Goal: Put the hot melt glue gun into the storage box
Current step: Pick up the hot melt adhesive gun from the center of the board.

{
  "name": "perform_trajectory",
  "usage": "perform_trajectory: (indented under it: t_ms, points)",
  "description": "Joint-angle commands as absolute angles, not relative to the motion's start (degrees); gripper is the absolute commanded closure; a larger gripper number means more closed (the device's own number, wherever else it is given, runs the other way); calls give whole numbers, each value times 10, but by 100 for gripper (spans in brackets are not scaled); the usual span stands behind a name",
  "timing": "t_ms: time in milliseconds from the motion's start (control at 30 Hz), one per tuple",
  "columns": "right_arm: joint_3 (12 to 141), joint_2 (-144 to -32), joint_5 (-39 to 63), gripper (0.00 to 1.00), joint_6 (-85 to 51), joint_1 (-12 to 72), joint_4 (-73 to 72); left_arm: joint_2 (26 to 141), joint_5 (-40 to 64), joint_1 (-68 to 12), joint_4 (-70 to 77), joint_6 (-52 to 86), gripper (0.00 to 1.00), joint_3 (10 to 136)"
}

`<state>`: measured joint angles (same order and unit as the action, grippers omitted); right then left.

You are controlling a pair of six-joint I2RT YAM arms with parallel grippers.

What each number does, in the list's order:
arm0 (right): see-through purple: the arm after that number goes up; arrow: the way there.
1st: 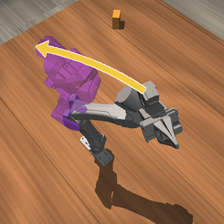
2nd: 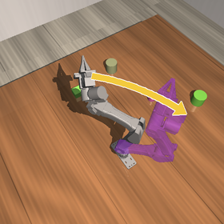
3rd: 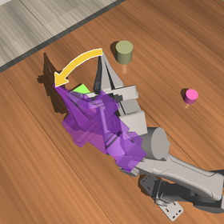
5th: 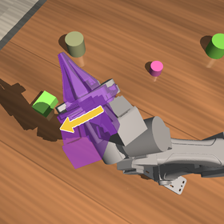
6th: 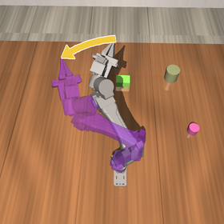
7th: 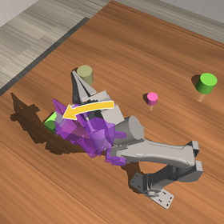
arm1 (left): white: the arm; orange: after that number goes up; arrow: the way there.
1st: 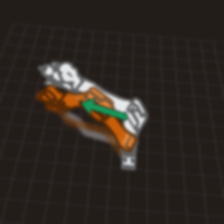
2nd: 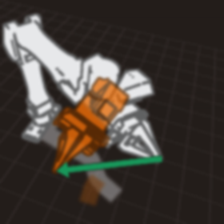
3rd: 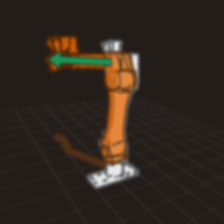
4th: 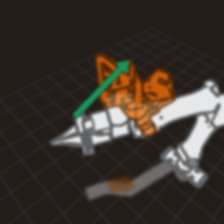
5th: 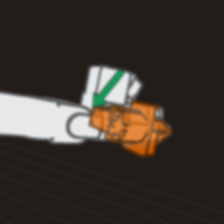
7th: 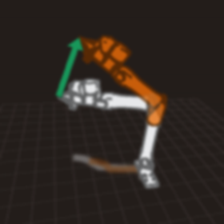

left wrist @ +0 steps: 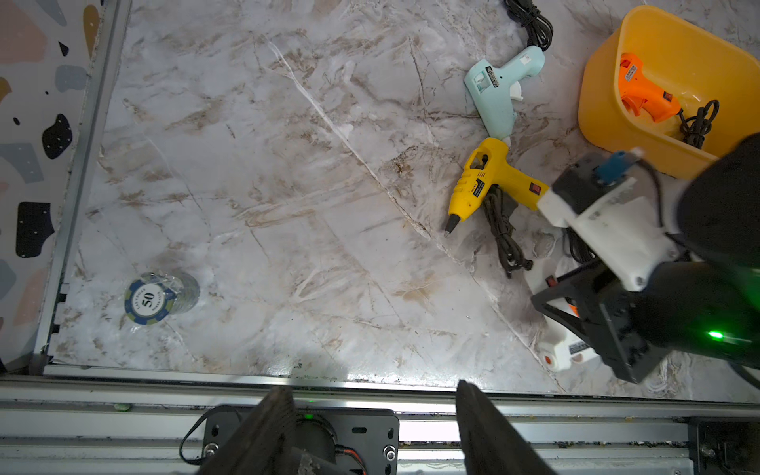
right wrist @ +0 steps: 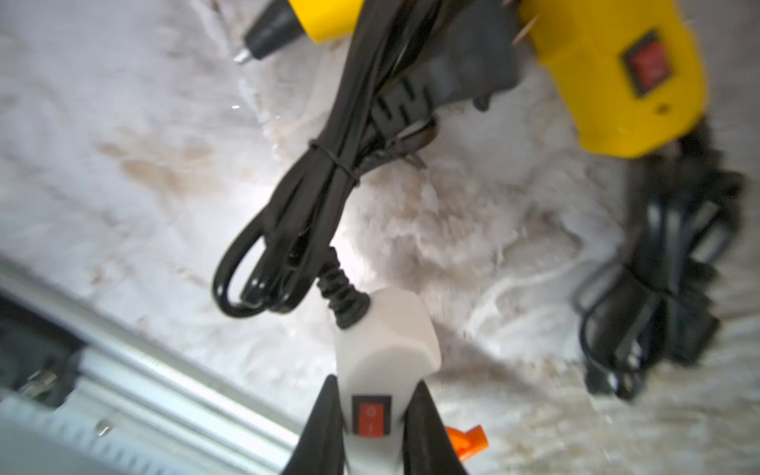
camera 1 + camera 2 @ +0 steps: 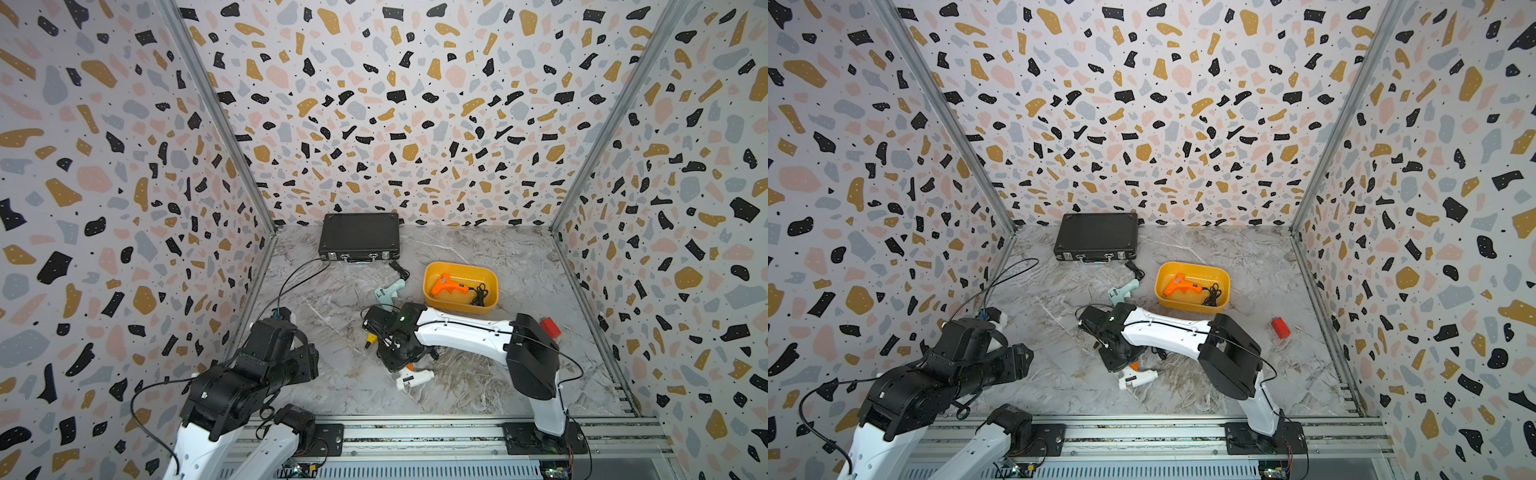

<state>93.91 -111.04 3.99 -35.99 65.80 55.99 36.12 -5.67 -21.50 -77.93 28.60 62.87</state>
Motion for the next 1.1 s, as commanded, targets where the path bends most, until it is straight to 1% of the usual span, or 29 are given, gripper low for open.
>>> perform_trajectory:
  t_ms: [0, 100, 233, 367, 533, 633, 700, 767, 900, 1067]
  points:
    - [983, -1016, 80, 100, -400, 648, 627, 370, -54, -216, -763, 265, 33, 651]
    - [984, -970, 112, 100, -441, 637, 634, 371, -30, -216, -751, 263, 33, 657]
    - [987, -926, 119, 100, -470, 614, 633, 370, -2, -216, -729, 264, 32, 662]
    - [974, -889, 115, 100, -501, 555, 589, 378, 51, -216, -665, 281, 32, 660]
    - [891, -849, 117, 100, -651, 468, 528, 417, 111, -216, -580, 315, 36, 675]
    - [830, -846, 162, 100, -716, 432, 469, 433, 143, -217, -511, 321, 37, 669]
    - [806, -852, 177, 100, -743, 425, 427, 449, 177, -220, -451, 342, 38, 645]
    - [794, -861, 195, 100, -765, 422, 386, 469, 197, -243, -395, 375, 38, 631]
    - [796, -874, 210, 100, -797, 416, 365, 525, 177, -310, -347, 389, 35, 642]
    - [790, -878, 247, 100, -835, 400, 345, 554, 196, -319, -290, 410, 32, 618]
